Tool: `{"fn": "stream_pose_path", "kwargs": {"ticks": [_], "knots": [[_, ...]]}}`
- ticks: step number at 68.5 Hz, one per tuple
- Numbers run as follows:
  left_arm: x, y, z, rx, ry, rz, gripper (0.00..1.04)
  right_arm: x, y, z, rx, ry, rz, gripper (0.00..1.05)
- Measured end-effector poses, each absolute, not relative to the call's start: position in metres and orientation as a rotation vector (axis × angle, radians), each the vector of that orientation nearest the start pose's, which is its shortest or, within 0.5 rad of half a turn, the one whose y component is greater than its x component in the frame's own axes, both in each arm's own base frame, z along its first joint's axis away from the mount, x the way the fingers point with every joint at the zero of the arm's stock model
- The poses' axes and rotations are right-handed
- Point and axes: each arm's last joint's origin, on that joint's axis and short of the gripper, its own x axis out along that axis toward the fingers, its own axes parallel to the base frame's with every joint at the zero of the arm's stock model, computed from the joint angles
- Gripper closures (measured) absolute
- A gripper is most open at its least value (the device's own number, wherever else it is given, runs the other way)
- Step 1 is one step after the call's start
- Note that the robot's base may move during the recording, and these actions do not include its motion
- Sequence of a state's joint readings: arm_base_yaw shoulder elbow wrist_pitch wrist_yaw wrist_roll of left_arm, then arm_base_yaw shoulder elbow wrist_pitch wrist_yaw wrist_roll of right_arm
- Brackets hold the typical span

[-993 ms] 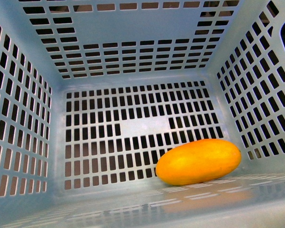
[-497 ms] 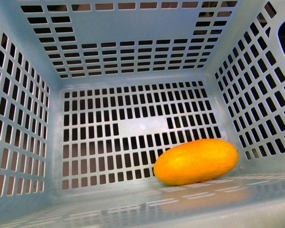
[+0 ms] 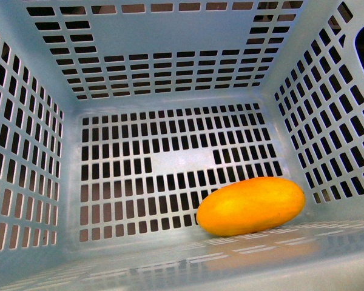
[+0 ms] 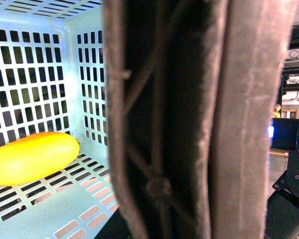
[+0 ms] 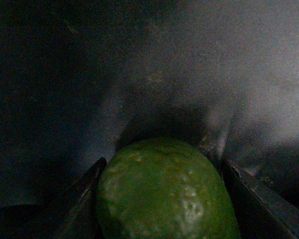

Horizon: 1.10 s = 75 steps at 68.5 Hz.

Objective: Pick mango and avocado into basket

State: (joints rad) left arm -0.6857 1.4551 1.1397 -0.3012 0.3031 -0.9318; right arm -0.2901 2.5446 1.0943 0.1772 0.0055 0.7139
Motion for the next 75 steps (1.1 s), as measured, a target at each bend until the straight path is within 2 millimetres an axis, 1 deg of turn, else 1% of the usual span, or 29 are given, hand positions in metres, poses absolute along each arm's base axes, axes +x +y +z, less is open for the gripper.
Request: {"fn": "stream_pose_path", "kwargs": {"ticks": [7,21,32,48,54,55,60,61,65,69,74,75], "knots": [[0.241,-0.209,0.292,-0.704,1.016,-0.585,0.91,0.339,-0.104,-0.076,0.796,1.126,-0.703,0.46],[0.241,-0.209,0.292,-0.704,1.016,-0.585,0.91,0.333,-0.110,-0.068,0.815,1.115,-0.702,0.47],[0.241,-0.209,0.292,-0.704,1.016,-0.585,0.91,0.331,-0.120,-0.051,0.822,1.077,-0.698,0.47],[0.241,-0.209,0.292,-0.704,1.016,-0.585,0.91,0.326,-0.135,-0.010,0.823,0.983,-0.669,0.47],[0.241,-0.209,0.292,-0.704,1.016,-0.585,0.91,0.322,-0.137,0.009,0.810,0.949,-0.643,0.47],[0.241,-0.209,0.292,-0.704,1.016,-0.585,0.91,0.321,-0.137,0.015,0.807,0.937,-0.631,0.47],[0.241,-0.209,0.292,-0.704,1.016,-0.585,0.91,0.318,-0.138,0.032,0.800,0.902,-0.600,0.47],[0.241,-0.209,0.292,-0.704,1.016,-0.585,0.91,0.318,-0.138,0.040,0.794,0.886,-0.587,0.47],[0.241,-0.209,0.292,-0.704,1.016,-0.585,0.91,0.316,-0.138,0.056,0.781,0.854,-0.563,0.47],[0.241,-0.209,0.292,-0.704,1.016,-0.585,0.91,0.313,-0.138,0.094,0.749,0.782,-0.511,0.47],[0.241,-0.209,0.292,-0.704,1.016,-0.585,0.91,0.310,-0.137,0.119,0.720,0.737,-0.477,0.47],[0.241,-0.209,0.292,-0.704,1.016,-0.585,0.91,0.309,-0.136,0.129,0.706,0.719,-0.464,0.47]]}}
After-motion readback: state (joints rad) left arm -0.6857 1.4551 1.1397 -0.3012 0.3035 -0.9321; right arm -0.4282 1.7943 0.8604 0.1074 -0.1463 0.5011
